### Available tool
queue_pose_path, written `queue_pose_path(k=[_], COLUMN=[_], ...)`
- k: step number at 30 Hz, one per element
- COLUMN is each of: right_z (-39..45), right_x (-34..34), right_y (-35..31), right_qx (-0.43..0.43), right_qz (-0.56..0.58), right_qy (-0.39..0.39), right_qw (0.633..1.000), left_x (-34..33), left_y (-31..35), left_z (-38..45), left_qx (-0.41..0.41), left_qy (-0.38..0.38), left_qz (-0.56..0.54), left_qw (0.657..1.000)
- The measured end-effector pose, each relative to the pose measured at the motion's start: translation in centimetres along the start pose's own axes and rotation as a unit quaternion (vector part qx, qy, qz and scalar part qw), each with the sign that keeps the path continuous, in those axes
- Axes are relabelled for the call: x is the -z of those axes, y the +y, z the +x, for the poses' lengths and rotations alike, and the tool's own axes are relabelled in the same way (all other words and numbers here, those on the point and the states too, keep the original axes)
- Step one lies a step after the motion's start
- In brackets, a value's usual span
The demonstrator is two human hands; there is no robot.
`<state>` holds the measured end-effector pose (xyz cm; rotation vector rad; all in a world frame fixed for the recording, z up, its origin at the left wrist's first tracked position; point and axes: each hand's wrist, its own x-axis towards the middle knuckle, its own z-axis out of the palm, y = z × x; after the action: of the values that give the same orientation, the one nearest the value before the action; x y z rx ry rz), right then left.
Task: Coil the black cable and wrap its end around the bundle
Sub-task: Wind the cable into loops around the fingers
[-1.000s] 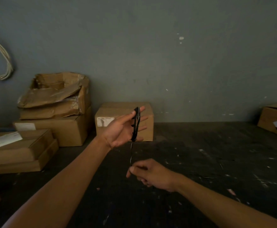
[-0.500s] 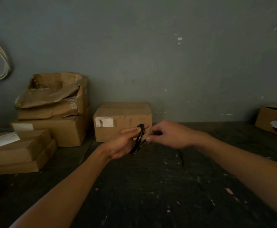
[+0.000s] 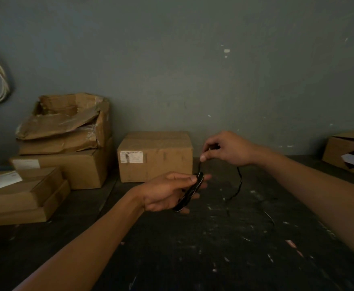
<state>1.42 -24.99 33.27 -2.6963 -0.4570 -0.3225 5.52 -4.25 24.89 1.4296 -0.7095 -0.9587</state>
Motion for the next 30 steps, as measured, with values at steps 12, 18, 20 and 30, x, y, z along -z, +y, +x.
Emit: queue_pose_path(k=[12,18,20,30], right_z=[-2.2,-2.9,-3.1,-3.7], right_x=[-9.3,-14.7,-15.4,-13.8], right_y=[3.9,1.8,0.6,-4.8], right_qx=[-0.132,-0.181,-0.183,-0.123], right_qz=[0.404,0.493,0.477,0.375], right_qy=[0.047,0.032,0.012,-0.032], right_qw=[0.904,0.851,0.86,0.918], left_x=[0.0,1.1,1.3,3.7], left_y=[2.3,3.5,3.8,2.4], left_z=[-0.6,-0.3,-0.1,0.6], left_qx=[-0.1,-0.14,-0.148,-0.176], left_qy=[-0.046,-0.009,0.009,0.106], left_qz=[-0.098,-0.143,-0.147,-0.172], left_qw=[0.989,0.98,0.978,0.964])
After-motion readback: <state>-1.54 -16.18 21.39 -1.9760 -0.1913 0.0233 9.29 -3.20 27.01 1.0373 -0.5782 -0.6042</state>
